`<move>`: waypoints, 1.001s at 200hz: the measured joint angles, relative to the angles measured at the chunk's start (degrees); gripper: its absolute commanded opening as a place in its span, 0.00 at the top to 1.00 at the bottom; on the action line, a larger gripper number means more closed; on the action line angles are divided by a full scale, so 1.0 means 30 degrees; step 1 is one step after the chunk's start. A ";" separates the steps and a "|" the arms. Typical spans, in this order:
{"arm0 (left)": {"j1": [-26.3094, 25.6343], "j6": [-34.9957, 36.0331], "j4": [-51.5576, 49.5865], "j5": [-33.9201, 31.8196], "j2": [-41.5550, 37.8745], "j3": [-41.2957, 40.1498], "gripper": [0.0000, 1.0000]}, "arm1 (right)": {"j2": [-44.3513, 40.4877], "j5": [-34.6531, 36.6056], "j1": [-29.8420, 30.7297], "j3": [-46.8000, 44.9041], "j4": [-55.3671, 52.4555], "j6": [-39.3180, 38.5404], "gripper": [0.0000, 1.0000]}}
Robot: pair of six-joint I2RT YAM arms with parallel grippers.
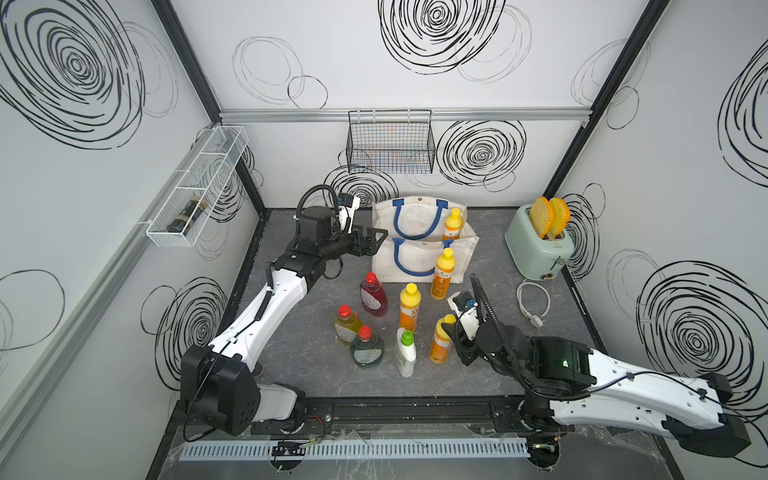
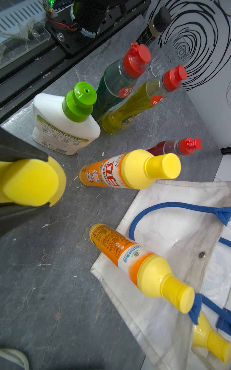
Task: Pack dish soap into the shopping bag
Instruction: Pick up the bottle of dish soap at the center of the board.
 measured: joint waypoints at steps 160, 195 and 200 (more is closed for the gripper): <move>-0.0466 0.0007 -0.0007 -0.0007 0.0000 -0.0015 0.04 | 0.1086 -0.2004 -0.6069 0.3555 -0.0168 -0.3337 1.00; -0.0466 0.0007 -0.0007 -0.0007 0.0000 -0.0022 0.04 | 0.2608 -0.3424 -0.7650 0.5501 -0.0175 -0.4240 1.00; -0.0466 0.0007 -0.0007 -0.0007 0.0000 -0.0022 0.04 | 0.2805 -0.3592 -0.7825 0.5727 -0.0182 -0.4335 1.00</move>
